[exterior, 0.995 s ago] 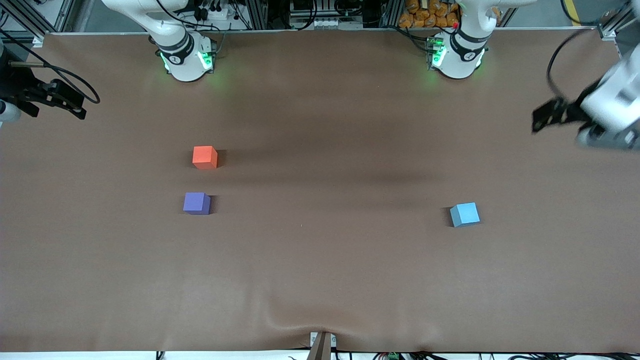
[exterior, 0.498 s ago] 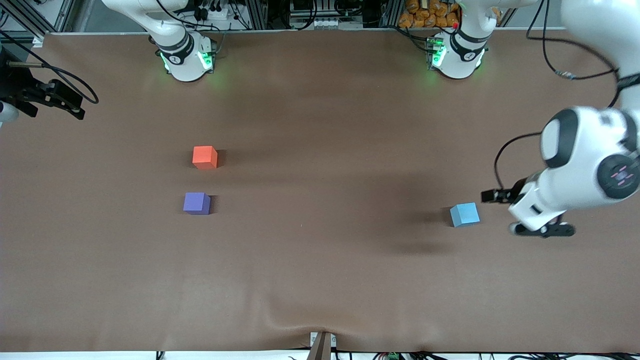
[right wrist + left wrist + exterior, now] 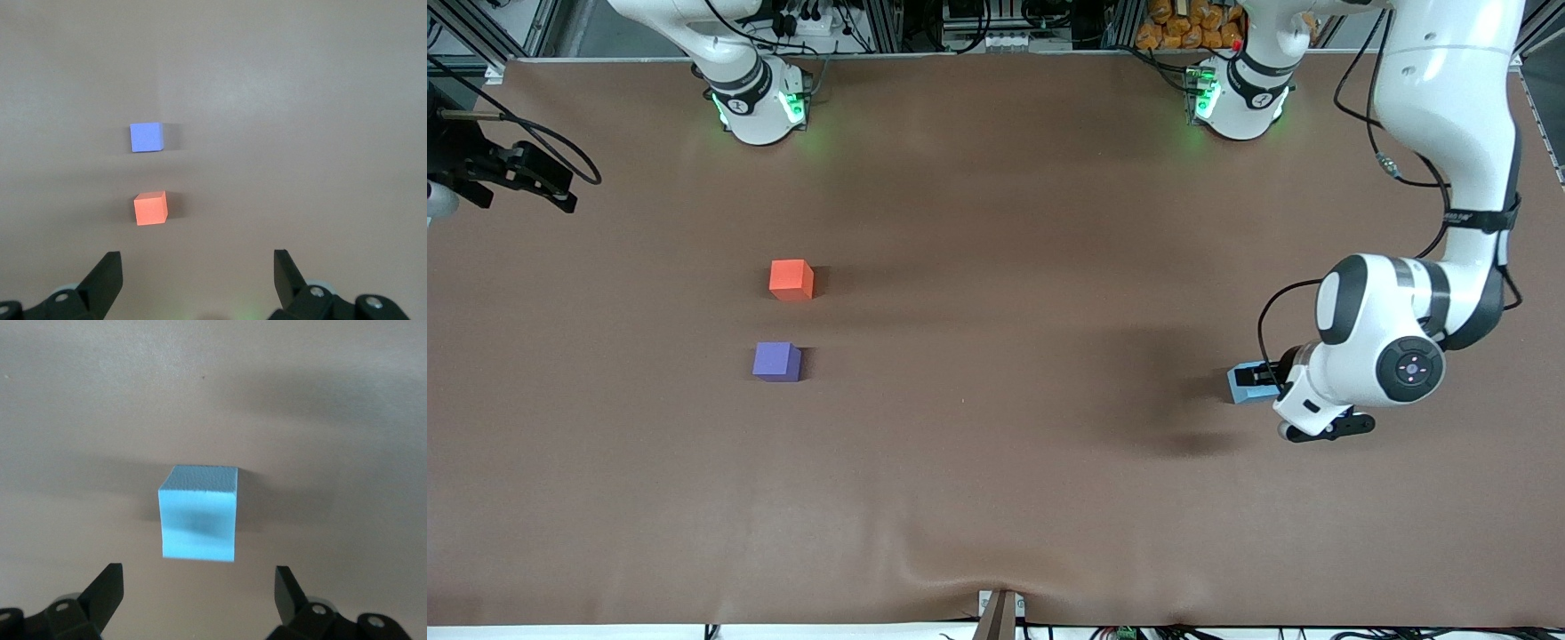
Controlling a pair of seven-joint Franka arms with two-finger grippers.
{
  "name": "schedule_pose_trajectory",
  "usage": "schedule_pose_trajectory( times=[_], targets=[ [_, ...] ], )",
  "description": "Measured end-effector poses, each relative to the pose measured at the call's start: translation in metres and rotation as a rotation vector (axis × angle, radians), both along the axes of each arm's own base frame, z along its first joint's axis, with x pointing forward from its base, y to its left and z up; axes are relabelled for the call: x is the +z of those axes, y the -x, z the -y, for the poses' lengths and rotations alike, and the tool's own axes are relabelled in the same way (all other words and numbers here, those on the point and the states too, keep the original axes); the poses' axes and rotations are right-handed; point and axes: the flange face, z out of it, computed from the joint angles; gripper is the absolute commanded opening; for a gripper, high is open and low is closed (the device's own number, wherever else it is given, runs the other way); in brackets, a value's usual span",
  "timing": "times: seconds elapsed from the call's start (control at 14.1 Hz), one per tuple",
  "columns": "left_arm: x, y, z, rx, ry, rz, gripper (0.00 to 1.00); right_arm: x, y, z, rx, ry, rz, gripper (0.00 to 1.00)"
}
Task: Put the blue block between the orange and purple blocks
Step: 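Close the left gripper on the light blue cube and lift it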
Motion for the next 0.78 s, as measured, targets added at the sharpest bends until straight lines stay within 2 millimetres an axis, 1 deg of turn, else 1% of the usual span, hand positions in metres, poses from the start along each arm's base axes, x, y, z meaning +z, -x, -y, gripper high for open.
schedule_pose_trajectory(
  times=[0.14,0.36,0.5,0.64,0.71,0.78],
  targets=[
    [-0.021,0.006,-0.005,0.007,0.004,0.017,1.00,0.000,0.000,0.000,0.000,0.000,0.000,1.00],
    [-0.039,0.013,-0.011,0.015,0.005,0.023,1.00,0.000,0.000,0.000,0.000,0.000,0.000,1.00],
    [-0.051,0.015,-0.010,0.014,0.008,0.032,1.00,0.000,0.000,0.000,0.000,0.000,0.000,1.00],
    [-0.067,0.015,-0.006,0.009,0.011,0.039,1.00,0.000,0.000,0.000,0.000,0.000,0.000,1.00],
    [-0.073,0.014,-0.006,0.009,0.013,0.044,0.96,0.000,0.000,0.000,0.000,0.000,0.000,1.00],
    [-0.076,0.014,-0.006,0.009,0.014,0.047,0.66,0.000,0.000,0.000,0.000,0.000,0.000,1.00]
  ],
)
